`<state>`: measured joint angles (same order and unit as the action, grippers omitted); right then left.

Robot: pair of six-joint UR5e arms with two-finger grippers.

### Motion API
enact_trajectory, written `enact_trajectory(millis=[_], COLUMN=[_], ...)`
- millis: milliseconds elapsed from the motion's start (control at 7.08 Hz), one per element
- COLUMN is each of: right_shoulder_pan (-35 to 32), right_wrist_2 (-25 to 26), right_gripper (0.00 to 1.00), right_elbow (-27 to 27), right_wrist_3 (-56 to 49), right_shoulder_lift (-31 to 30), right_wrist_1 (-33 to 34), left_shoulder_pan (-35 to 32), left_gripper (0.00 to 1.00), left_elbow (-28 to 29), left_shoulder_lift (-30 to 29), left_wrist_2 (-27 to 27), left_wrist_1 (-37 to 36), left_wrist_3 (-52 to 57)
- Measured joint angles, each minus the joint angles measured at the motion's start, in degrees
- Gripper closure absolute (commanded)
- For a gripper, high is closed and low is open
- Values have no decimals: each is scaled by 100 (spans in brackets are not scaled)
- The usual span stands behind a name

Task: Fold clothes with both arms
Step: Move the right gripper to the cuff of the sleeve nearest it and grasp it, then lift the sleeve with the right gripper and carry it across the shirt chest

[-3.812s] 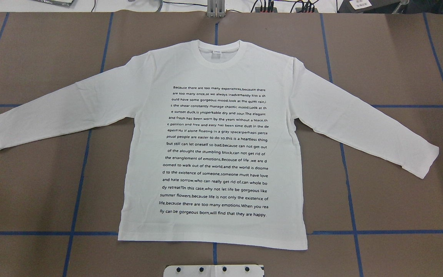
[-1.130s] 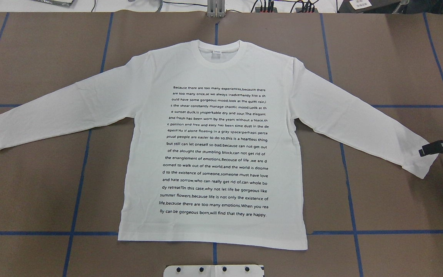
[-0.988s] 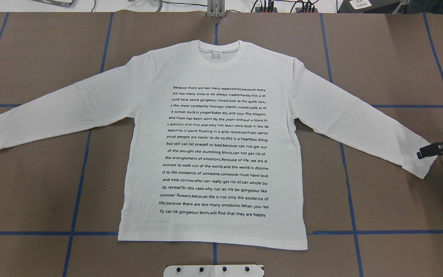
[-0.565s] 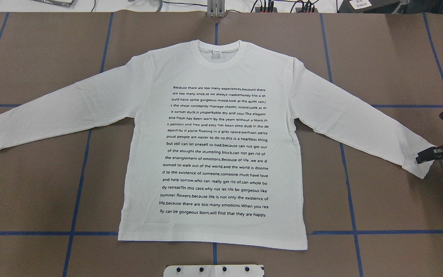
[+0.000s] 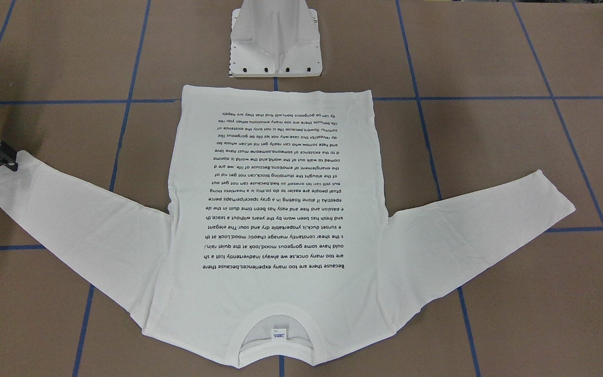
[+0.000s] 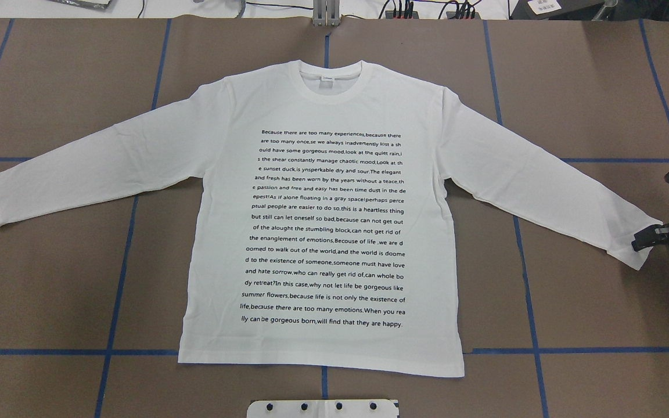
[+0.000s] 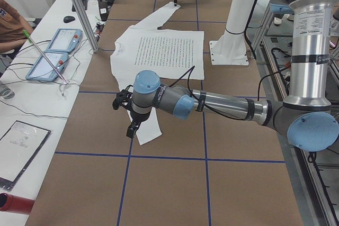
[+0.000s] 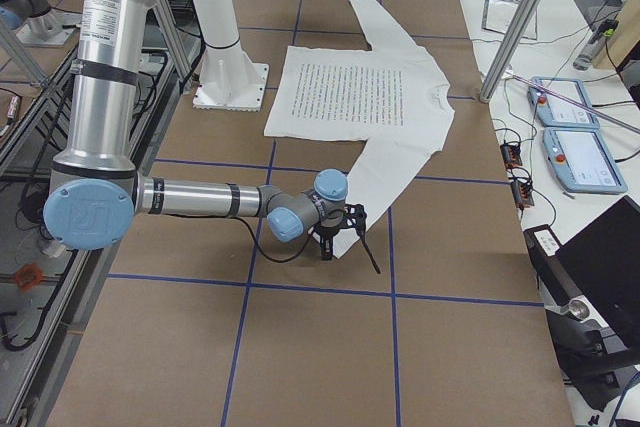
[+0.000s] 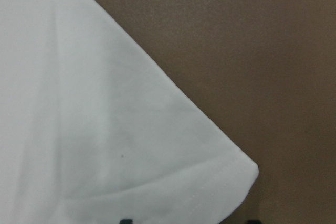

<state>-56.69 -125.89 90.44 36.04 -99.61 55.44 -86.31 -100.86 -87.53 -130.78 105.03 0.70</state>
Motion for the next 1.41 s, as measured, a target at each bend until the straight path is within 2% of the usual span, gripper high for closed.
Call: enact_trajectory(millis=[141, 424, 988, 1130, 1412], right_shoulder_pan=[-1, 0, -399, -539, -736], right_wrist_2=[-9, -67, -666, -783, -961], right_gripper=[99, 100, 100, 100, 100], right_elbow=[8, 48, 368, 625, 1061], right_wrist_3=[0, -2, 2, 7, 8], right_shoulder_lift=[9, 23, 130, 266, 1147], right_wrist_1=[28, 45, 96, 297, 1312], left_shoulder_pan=[0, 0, 0, 0, 0], left_gripper=[1, 1, 1, 1, 1], left_elbow=[-1, -3, 4, 13, 28], left_shoulder_lift=[0, -7, -14, -14, -18], left_wrist_2=[0, 0, 0, -54, -271], left_wrist_1=[0, 0, 0, 0, 0], left_wrist_3=[0, -19, -48, -51, -59])
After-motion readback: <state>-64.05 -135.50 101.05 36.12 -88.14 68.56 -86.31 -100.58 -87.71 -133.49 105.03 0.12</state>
